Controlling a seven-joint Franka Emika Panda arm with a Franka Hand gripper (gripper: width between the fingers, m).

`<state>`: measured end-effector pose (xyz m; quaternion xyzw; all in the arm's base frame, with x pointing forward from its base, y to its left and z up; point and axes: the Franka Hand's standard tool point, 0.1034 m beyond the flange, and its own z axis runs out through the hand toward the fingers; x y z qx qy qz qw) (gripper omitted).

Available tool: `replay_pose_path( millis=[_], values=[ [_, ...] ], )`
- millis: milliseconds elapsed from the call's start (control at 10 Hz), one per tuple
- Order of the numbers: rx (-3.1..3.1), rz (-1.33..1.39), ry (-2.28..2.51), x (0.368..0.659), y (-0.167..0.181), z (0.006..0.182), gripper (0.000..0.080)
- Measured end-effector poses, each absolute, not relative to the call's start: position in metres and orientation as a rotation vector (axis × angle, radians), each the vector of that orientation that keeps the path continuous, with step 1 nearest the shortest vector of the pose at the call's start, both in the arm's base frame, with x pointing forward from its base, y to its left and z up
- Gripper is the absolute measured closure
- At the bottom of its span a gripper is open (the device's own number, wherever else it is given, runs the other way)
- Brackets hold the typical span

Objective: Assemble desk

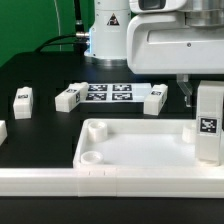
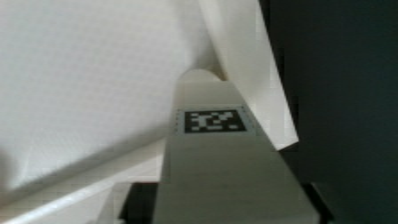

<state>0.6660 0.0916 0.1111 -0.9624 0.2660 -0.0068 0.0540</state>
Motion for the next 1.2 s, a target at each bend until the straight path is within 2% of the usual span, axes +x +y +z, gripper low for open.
replay_pose_path(
  millis=[600, 700, 800, 900, 1000, 1100, 1200],
  values=[
    [-2.619, 0.028, 1.523, 0.6658, 0.0904, 0.1107, 0.0509],
    [-2.594, 0.033, 1.567, 0.6655, 0.0907, 0.1107, 0.0509],
    [-2.59, 0.032, 1.574, 0.6657, 0.0909, 0.1106, 0.0461],
    [-2.608, 0.031, 1.545, 0.6656, 0.091, 0.1106, 0.0461],
    [-2.657, 0.035, 1.465, 0.6645, 0.092, 0.1106, 0.0276],
    [-2.714, 0.033, 1.365, 0.6644, 0.0932, 0.1116, 0.0174],
    [-2.774, 0.023, 1.236, 0.6652, 0.0938, 0.1125, 0.0174]
  ],
)
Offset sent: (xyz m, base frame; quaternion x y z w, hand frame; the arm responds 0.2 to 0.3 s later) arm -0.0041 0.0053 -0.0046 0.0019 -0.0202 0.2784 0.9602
